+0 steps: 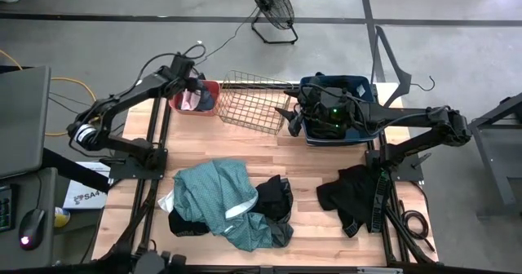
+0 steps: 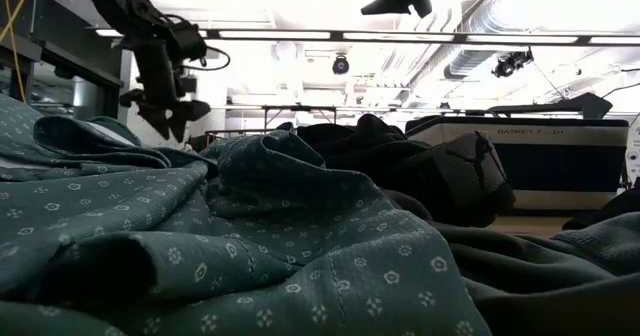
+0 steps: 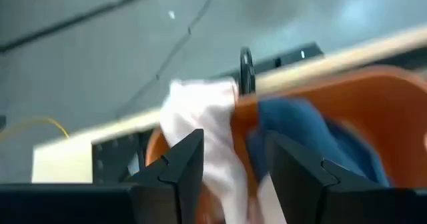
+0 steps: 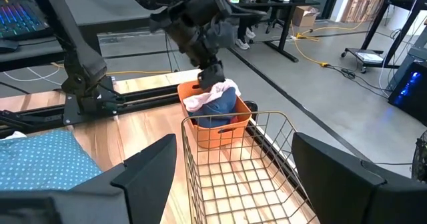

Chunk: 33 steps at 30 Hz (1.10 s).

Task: Pick & Place Cloths
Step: Put the light pink sock into the orange bin

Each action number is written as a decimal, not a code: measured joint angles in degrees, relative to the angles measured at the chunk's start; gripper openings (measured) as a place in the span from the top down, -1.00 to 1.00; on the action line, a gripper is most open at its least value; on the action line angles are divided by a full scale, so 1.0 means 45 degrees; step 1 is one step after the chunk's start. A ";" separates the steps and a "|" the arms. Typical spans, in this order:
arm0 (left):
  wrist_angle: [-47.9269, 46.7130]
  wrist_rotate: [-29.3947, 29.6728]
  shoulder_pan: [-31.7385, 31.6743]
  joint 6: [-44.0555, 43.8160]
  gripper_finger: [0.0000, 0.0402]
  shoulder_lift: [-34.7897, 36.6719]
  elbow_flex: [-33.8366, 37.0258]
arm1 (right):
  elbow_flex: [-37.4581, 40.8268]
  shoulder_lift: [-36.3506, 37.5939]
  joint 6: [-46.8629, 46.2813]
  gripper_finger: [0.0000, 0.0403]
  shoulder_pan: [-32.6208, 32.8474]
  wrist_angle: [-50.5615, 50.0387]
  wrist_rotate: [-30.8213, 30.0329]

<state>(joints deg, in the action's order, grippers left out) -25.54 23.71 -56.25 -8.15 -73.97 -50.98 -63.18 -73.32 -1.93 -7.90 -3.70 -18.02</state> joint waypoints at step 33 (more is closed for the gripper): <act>0.1489 0.0976 -0.0593 -0.1714 0.22 -0.2021 0.0000 | 0.0005 0.0000 0.0005 -0.43 0.0000 -0.0010 -0.0005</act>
<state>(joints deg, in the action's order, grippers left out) -18.84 28.10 -58.92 -15.86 -83.07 -50.98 -63.16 -73.32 -1.91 -7.90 -3.75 -18.04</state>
